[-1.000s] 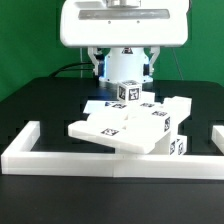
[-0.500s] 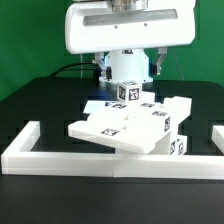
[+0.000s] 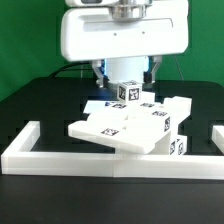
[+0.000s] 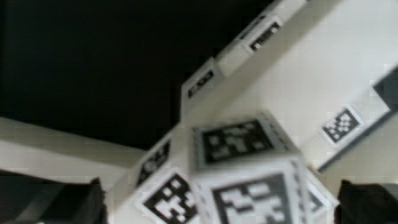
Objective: Assemble chair
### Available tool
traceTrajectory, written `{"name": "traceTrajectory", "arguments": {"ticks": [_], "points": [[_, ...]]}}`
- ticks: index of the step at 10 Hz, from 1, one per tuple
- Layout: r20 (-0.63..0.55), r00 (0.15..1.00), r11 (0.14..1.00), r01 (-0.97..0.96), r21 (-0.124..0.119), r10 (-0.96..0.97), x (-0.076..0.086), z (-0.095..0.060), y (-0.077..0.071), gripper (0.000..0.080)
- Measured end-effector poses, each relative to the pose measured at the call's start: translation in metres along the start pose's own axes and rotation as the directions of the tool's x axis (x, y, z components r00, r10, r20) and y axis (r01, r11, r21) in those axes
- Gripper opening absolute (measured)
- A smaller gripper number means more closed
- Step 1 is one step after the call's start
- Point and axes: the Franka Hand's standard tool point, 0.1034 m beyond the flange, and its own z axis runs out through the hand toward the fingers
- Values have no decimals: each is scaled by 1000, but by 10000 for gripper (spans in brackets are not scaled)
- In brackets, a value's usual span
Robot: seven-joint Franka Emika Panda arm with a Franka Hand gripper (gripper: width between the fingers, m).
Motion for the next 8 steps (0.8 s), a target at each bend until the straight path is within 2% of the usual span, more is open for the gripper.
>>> {"name": "traceTrajectory", "arguments": {"ticks": [3,4,5,6,7,8], "points": [[5,1000,1000,-15,-1,15,-2,3,5,649],[5,1000,1000,-16,-1,16,-2,3,5,549],[5,1000,1000,-16,-1,16,-2,3,5,549],[5,1000,1000,-17,-1,17,-3,3,6,365],[5,1000,1000,-17,-1,17,-3,3,6,289],[5,1000,1000,-26,-1,26,-3,3,6,289]]}}
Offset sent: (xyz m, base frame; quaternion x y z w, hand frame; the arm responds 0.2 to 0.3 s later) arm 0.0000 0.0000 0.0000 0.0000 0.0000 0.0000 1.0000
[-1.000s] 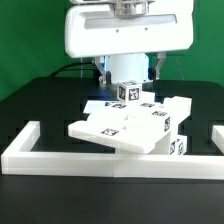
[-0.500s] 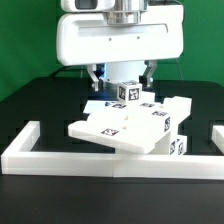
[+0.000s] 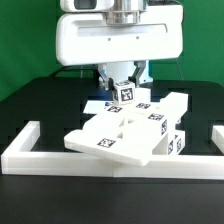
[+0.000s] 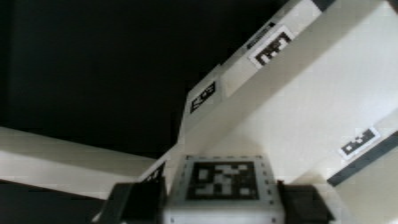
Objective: Assemble chair
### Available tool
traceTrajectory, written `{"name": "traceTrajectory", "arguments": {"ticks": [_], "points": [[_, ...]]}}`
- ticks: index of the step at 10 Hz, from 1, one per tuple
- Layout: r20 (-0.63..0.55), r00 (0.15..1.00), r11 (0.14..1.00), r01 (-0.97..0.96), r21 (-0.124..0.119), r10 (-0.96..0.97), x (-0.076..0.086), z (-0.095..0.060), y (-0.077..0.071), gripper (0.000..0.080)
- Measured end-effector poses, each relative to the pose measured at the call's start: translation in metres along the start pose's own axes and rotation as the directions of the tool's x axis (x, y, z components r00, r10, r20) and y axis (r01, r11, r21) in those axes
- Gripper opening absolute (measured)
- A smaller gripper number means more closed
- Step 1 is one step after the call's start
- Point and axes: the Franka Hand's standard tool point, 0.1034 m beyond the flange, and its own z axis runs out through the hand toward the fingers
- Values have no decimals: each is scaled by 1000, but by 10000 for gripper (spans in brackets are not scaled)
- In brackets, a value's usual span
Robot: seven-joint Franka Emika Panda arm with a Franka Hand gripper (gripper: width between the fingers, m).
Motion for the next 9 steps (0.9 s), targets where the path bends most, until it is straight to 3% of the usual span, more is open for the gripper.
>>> {"name": "traceTrajectory", "arguments": {"ticks": [2,5,9], "points": [[0,1000,1000,-25,0,25,0,0,0,289],[0,972,972,-234,1,234,0,0,0,289],[-9,823,823,-568,0,568,4,0,-6,290]]}}
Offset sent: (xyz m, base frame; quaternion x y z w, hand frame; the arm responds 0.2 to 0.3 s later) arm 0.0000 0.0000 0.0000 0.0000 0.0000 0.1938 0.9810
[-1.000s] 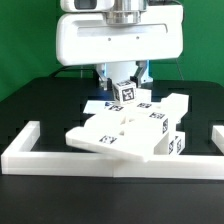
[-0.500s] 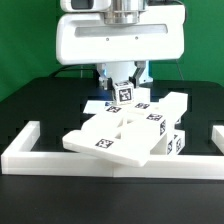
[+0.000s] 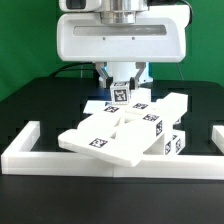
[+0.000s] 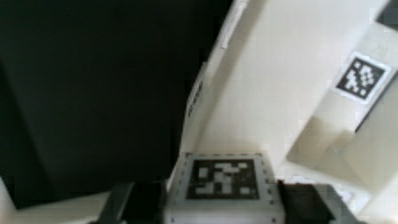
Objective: Assemble chair
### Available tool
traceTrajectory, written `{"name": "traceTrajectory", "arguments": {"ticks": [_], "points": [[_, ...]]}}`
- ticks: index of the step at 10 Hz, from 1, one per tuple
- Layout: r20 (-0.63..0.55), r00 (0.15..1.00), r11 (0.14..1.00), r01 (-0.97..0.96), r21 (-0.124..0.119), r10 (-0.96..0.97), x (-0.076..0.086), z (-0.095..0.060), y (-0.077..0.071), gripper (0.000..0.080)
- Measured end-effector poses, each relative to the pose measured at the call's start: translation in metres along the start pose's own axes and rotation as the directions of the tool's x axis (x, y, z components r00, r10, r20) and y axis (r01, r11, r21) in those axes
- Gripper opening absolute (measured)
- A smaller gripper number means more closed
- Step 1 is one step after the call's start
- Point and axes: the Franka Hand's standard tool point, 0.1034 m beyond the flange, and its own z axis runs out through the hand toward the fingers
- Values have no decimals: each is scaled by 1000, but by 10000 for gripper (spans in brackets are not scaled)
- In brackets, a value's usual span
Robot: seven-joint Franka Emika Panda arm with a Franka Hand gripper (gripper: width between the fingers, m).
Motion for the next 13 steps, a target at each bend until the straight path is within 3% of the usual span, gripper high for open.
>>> {"name": "traceTrajectory", "arguments": {"ticks": [2,5,9,13], "points": [[0,987,987,-162,0,162,-2,0,-6,290],[1,901,901,-433,1,433,-3,0,-10,291],[7,634,634,-773,6,773,-2,1,-14,291],[29,321,321,-947,9,946,-3,2,-18,291]]}}
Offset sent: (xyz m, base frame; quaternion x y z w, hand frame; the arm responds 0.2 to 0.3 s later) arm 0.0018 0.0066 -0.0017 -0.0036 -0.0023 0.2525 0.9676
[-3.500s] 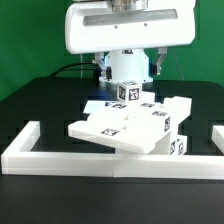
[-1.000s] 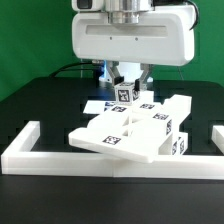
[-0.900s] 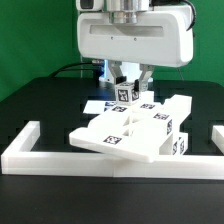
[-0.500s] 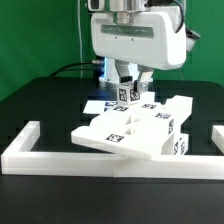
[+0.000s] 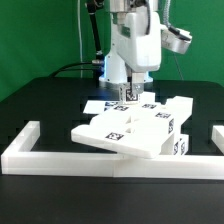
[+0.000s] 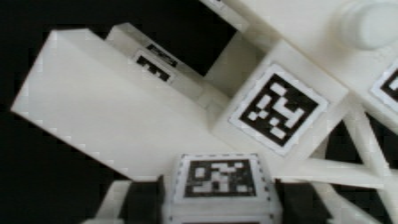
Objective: Assemble chair
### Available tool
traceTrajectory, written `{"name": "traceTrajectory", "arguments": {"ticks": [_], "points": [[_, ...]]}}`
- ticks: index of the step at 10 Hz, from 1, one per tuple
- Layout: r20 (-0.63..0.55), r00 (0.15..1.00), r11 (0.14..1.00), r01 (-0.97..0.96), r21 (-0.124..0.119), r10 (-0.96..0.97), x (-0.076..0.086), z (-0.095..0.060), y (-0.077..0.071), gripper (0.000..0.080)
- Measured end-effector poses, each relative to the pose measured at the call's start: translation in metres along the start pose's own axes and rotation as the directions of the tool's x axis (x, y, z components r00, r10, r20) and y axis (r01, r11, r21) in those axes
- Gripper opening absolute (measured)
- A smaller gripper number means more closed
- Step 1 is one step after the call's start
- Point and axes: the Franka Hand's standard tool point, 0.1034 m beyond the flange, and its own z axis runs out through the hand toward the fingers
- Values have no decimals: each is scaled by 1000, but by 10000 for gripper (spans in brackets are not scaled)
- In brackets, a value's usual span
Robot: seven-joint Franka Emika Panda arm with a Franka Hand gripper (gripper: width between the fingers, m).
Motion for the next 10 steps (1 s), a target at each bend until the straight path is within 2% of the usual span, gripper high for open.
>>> {"name": "traceTrajectory", "arguments": {"ticks": [4,5,7,9,10], "points": [[15,953,953,-302,-1,302,-3,1,-1,291],[16,945,945,-327,0,327,-3,1,-1,291],[33,880,881,-473,-5,473,-4,1,-2,291],[39,849,850,-527,-6,527,-6,1,-3,291],[39,869,870,-493,-5,493,-6,1,-2,291]]}}
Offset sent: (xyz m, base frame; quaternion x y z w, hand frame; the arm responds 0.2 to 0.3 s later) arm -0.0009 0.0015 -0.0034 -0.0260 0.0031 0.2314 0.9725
